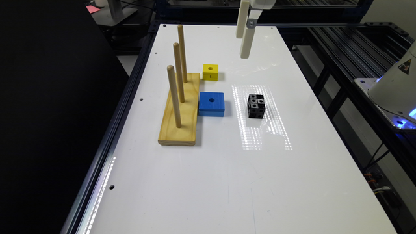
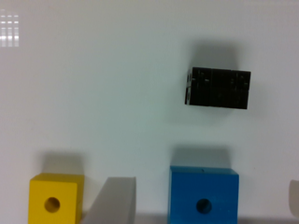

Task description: Pick up blue block.

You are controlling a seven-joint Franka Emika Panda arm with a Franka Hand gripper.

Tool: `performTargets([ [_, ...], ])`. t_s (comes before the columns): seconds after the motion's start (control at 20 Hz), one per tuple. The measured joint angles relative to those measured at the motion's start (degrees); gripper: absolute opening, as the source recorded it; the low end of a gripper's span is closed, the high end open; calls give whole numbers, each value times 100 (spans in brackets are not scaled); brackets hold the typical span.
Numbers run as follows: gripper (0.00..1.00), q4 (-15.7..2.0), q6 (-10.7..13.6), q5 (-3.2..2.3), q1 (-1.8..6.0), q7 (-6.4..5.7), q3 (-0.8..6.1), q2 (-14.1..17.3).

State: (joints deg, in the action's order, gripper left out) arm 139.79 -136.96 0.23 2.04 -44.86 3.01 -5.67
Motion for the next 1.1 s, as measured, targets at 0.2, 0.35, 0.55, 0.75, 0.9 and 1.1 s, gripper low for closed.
performTargets([
  [0.2,100,-116,0,0,0,-4,10,131],
  [0.35,100,-150,0,0,0,-4,11,175],
  [0.55,100,-154,0,5,-1,-10,30,176],
  [0.75,100,-156,0,18,-1,-21,58,182],
  [0.9,100,-157,-2,21,-1,-29,75,226],
  [1.1,100,-157,-166,21,0,-31,81,440],
])
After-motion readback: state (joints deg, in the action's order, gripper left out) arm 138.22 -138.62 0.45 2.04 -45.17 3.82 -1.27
